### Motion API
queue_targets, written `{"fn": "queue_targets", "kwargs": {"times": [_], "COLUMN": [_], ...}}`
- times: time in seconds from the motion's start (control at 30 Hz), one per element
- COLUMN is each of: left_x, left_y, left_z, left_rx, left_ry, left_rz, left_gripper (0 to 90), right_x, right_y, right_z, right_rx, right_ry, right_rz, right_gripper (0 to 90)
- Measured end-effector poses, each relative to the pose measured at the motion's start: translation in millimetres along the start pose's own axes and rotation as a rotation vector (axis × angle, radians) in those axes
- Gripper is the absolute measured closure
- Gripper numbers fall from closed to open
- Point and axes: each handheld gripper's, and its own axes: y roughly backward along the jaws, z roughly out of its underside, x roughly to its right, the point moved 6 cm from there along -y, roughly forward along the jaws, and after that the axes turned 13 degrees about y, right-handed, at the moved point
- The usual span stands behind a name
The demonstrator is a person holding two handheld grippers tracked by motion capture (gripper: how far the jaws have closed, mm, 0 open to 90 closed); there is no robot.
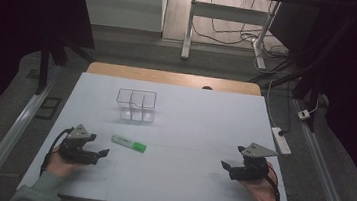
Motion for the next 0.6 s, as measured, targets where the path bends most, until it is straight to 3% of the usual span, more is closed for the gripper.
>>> {"fn": "queue_targets", "kwargs": {"times": [0.6], "left_x": [-1.5], "left_y": [3.1], "left_z": [0.6], "left_rx": [0.006], "left_ry": [-0.008], "left_rz": [-0.001], "left_gripper": [20.2], "right_x": [-0.6], "right_y": [-1.2], "right_z": [-1.2], "right_rx": [0.01], "right_ry": [-0.021], "right_rz": [-0.011], "right_gripper": [15.7]}}
